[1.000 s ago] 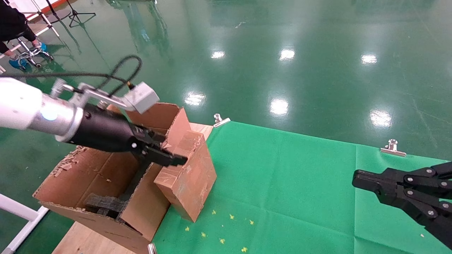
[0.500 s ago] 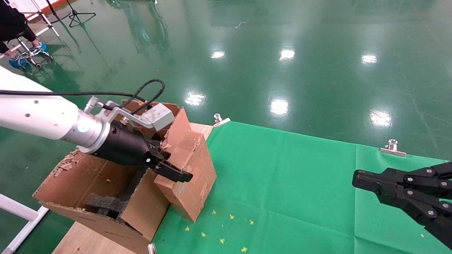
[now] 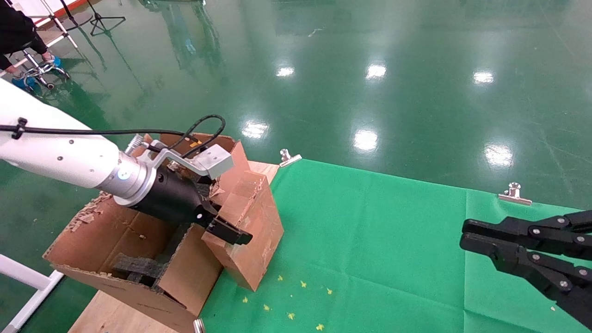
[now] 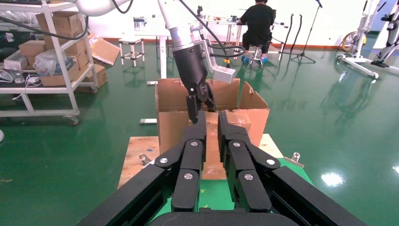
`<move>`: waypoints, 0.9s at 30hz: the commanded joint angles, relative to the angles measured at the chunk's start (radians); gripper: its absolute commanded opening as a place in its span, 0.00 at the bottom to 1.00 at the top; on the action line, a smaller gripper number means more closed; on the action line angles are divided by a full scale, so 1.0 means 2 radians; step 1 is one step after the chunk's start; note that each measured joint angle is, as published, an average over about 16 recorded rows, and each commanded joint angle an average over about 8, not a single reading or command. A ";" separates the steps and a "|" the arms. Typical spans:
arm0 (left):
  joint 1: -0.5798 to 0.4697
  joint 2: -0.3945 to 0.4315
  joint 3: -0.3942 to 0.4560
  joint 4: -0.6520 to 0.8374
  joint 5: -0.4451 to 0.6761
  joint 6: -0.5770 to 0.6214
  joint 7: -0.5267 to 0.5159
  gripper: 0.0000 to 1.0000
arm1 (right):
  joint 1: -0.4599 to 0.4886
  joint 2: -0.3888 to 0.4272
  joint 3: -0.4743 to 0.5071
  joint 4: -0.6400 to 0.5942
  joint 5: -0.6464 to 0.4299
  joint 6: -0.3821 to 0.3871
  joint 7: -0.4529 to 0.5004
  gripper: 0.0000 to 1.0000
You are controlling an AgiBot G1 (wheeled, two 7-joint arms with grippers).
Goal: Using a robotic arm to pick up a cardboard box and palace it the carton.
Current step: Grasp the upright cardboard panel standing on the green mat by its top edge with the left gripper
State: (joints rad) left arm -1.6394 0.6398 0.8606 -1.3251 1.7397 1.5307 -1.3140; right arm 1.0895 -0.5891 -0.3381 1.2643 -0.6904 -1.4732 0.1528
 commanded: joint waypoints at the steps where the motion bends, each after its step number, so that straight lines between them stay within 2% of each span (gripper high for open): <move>1: 0.000 0.001 0.001 0.000 0.001 0.000 0.000 0.00 | 0.000 0.000 0.000 0.000 0.000 0.000 0.000 1.00; 27: 0.001 -0.002 -0.003 -0.001 -0.003 0.001 -0.001 0.00 | 0.000 0.000 0.000 0.000 0.000 0.000 0.000 1.00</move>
State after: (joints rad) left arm -1.6377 0.6357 0.8543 -1.3260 1.7335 1.5320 -1.3152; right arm 1.0895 -0.5891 -0.3381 1.2643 -0.6904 -1.4731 0.1528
